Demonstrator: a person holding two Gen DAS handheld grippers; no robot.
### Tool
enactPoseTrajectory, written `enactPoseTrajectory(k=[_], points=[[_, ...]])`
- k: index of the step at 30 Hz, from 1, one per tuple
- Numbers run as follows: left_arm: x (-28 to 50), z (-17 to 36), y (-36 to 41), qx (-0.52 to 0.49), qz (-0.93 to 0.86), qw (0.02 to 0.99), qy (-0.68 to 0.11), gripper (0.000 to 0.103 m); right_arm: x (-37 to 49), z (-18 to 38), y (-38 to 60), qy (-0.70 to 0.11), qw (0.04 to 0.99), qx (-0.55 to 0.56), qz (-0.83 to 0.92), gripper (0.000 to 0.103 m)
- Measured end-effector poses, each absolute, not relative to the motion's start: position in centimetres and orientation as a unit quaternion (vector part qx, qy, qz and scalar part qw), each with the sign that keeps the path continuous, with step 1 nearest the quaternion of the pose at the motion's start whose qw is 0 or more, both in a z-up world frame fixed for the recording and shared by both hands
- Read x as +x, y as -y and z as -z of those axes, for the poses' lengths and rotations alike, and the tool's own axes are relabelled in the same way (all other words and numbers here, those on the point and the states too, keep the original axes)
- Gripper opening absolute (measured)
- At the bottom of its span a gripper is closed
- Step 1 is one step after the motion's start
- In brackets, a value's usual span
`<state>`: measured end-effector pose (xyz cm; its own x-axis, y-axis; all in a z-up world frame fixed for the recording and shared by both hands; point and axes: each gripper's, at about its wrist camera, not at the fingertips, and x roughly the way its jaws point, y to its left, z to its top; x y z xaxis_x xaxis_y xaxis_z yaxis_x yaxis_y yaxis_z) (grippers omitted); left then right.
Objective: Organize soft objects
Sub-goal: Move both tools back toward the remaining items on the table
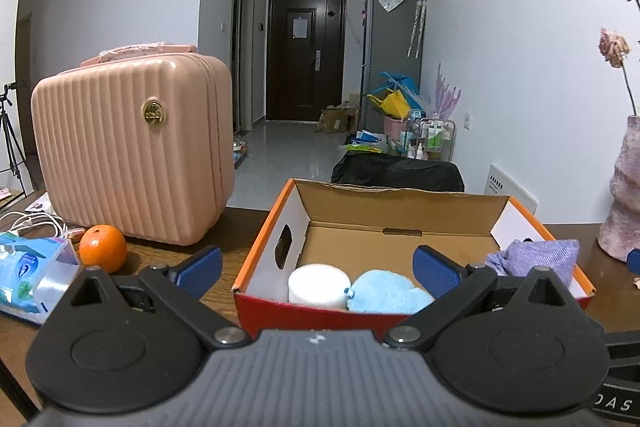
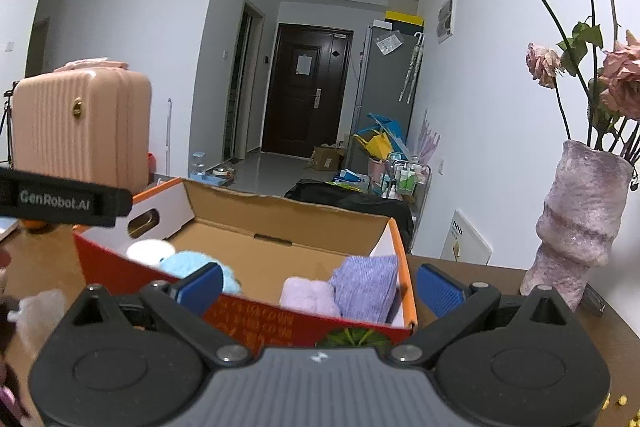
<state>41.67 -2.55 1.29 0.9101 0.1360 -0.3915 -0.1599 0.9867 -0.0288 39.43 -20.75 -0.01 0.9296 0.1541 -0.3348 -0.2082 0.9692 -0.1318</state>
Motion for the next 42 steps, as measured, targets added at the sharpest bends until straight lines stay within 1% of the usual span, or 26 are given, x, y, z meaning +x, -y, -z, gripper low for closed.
enactPoseTrajectory(k=[9,25,42], points=[[37.8,-1.0,2.1,-0.019,-0.06,0.98,-0.187,0.103,35.5,0.7,21.0,-0.166,0.978,-0.079,-0.094,0.103],[31.8,-0.3,1.2,-0.009,-0.037,0.981,-0.19,0.103,29.5,1.4,21.6,-0.179,0.976,-0.066,-0.103,0.103],[26.3,1.1,0.4,0.011,-0.004,0.977,-0.211,0.103,24.3,2.2,21.7,-0.193,0.972,-0.073,-0.114,0.103]])
